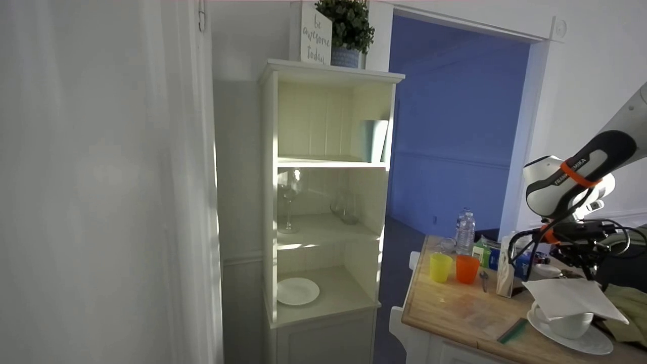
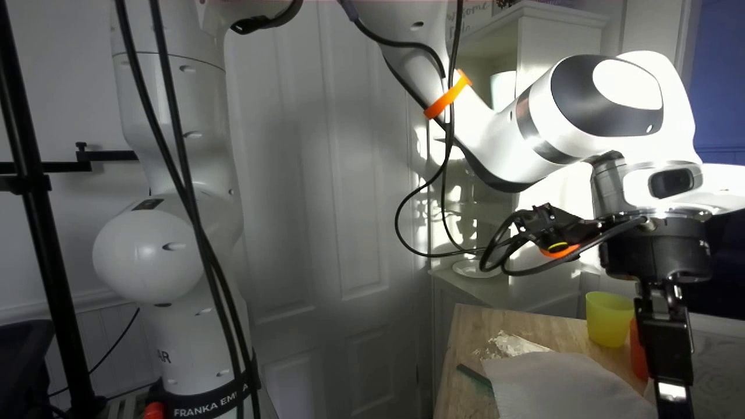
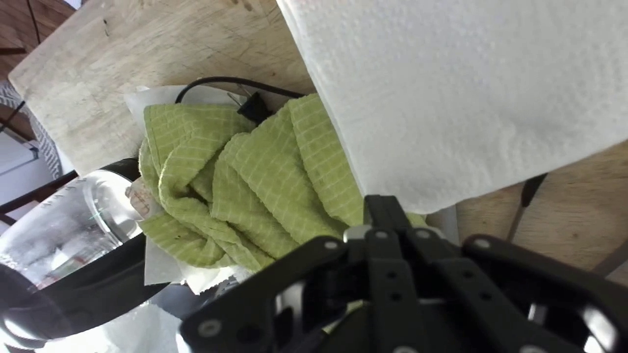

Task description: Pick up tissue and out it on the cup

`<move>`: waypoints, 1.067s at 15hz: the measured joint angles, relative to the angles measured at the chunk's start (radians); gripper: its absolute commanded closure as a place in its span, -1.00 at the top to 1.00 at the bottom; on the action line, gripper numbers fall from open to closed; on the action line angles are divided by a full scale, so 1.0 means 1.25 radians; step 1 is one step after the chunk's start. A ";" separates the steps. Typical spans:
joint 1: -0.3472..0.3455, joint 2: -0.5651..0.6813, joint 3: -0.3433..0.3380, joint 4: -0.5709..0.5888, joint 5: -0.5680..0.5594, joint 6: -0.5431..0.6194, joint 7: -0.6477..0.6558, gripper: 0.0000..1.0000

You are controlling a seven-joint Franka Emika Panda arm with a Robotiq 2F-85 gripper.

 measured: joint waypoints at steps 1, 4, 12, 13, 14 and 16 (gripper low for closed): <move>0.002 0.006 0.000 0.006 0.000 0.000 0.011 -1.00; 0.006 0.021 0.001 0.022 0.000 0.000 0.041 -1.00; 0.007 0.065 -0.003 0.047 -0.001 0.000 0.080 -1.00; 0.007 0.069 -0.004 0.049 -0.001 0.000 0.082 -1.00; 0.007 0.073 -0.005 0.051 -0.001 0.000 0.083 -1.00; 0.007 0.080 -0.009 0.057 -0.001 0.000 0.085 -1.00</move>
